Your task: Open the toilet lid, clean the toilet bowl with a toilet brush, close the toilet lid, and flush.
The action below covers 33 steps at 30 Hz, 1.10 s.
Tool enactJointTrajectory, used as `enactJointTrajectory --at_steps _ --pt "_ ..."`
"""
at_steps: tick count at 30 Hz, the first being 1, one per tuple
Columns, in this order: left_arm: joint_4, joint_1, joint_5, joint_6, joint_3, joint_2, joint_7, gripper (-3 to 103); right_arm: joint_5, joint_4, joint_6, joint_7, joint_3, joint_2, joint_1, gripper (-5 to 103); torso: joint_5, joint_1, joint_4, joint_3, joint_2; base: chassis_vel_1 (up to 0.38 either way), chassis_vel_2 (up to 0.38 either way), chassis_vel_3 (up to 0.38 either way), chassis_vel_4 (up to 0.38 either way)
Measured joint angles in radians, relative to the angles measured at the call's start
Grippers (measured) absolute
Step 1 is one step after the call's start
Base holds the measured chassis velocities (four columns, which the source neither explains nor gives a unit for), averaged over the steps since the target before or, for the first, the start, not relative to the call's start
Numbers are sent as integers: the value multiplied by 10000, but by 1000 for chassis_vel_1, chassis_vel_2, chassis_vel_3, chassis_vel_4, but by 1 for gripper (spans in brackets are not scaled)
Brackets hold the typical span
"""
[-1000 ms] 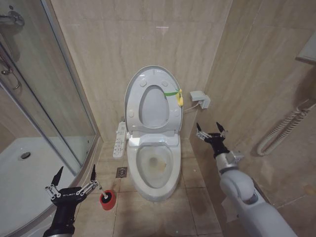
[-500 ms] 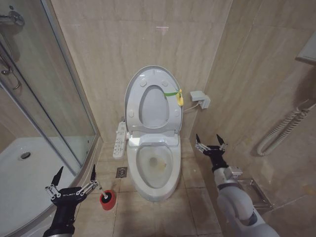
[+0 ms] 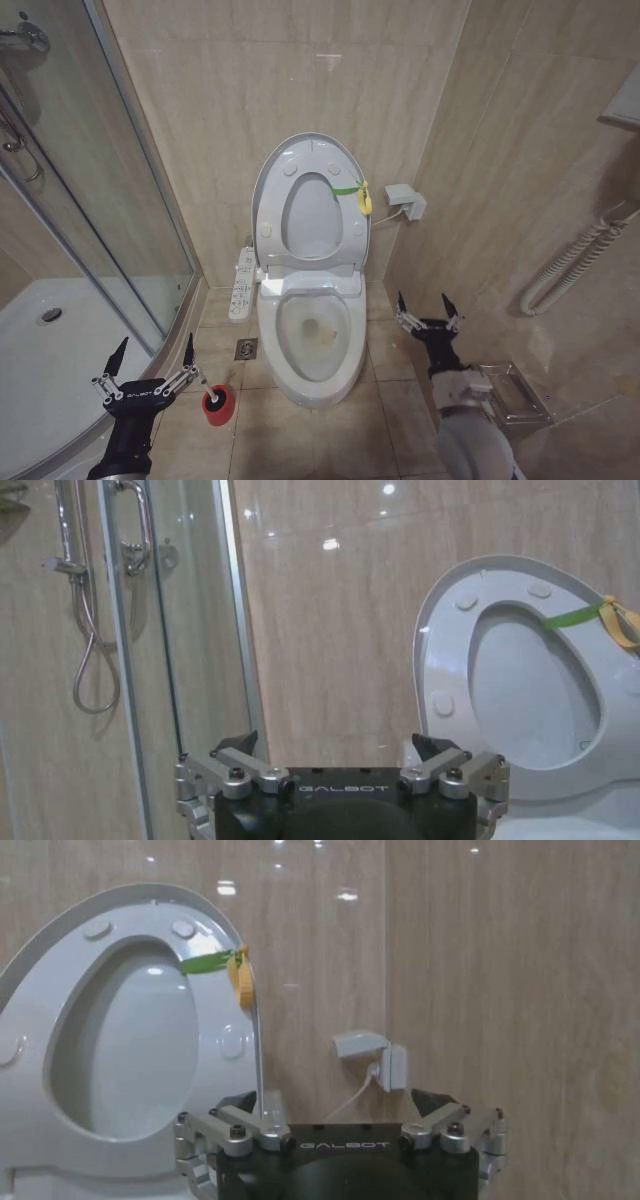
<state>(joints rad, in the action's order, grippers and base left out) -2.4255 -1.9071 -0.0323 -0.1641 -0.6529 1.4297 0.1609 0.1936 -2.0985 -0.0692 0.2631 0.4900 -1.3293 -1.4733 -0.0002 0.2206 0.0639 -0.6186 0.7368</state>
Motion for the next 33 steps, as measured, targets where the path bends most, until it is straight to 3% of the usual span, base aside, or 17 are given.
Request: enactJointTrajectory --at_steps 16,33 --pt "0 1 0 0 0 0 0 100 -1000 -349 -302 -634 355 -1450 -800 100 0 1 0 0 -1 0 0 0 0" --pt "0 0 0 0 0 0 0 100 -1168 -570 -423 -785 159 -1910 -1060 100 1 1 0 -1 -1 0 0 0 0"
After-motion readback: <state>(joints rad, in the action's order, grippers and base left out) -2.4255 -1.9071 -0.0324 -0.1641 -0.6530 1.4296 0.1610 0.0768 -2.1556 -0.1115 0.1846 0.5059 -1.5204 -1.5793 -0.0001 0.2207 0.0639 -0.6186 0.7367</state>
